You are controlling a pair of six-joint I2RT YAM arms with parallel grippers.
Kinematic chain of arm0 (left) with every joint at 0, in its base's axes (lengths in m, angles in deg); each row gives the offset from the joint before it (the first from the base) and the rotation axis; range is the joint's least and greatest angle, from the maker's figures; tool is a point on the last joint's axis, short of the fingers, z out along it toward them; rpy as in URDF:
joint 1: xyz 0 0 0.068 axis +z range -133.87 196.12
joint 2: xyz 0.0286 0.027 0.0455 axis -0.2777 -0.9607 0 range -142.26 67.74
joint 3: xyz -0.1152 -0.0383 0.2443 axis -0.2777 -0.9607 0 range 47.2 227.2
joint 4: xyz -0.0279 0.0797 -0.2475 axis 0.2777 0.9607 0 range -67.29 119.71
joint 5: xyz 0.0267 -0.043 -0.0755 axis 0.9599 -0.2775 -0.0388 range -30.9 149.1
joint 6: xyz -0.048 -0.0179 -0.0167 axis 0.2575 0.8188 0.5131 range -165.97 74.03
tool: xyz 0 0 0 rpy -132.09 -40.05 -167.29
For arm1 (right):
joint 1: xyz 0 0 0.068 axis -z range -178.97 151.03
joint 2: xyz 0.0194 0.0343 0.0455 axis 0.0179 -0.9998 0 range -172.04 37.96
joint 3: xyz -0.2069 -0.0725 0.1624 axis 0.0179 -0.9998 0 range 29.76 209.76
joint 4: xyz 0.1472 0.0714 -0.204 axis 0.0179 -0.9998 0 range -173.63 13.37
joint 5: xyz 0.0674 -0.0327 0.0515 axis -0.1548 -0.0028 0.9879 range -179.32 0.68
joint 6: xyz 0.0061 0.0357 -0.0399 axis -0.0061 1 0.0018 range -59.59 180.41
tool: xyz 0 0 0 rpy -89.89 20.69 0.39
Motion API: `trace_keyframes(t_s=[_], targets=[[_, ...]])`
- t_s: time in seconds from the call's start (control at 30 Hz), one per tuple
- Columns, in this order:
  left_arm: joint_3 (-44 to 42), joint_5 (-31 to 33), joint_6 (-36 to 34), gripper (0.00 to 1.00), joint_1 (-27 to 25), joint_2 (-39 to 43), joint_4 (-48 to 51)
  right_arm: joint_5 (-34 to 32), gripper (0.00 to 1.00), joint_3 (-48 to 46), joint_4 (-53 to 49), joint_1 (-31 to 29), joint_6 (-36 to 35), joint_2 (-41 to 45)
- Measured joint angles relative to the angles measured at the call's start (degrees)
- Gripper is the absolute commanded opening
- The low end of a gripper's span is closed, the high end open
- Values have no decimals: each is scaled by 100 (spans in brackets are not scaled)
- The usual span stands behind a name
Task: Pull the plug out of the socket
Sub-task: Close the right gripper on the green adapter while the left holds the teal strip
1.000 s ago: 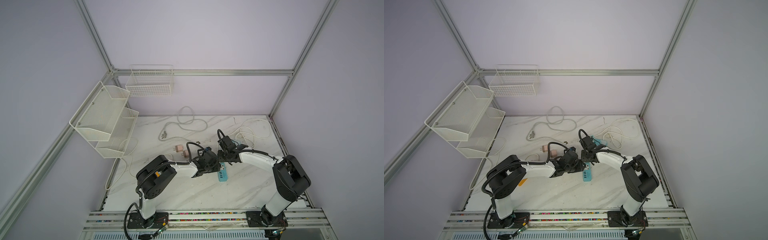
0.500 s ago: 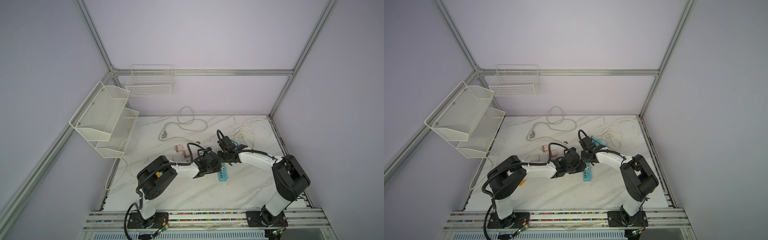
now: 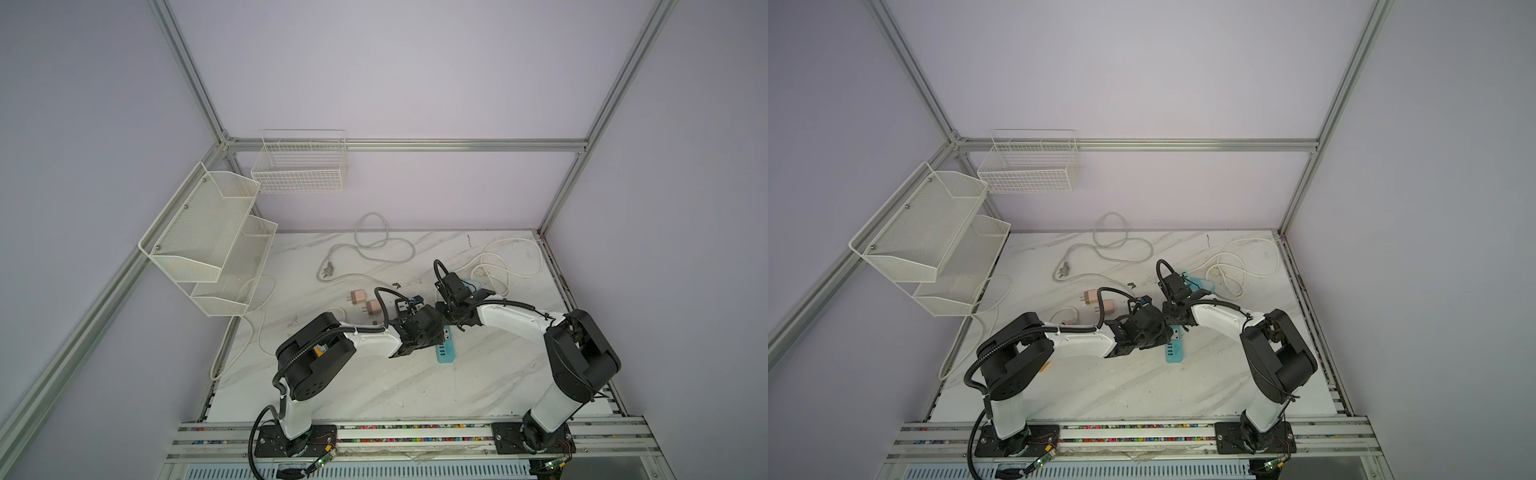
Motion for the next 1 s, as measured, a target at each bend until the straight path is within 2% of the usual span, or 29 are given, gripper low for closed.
trace_keyframes(t_s=[1.0], targets=[[-120, 120, 236, 31, -111, -55, -339, -203, 12, 28, -170, -35, 168, 11]])
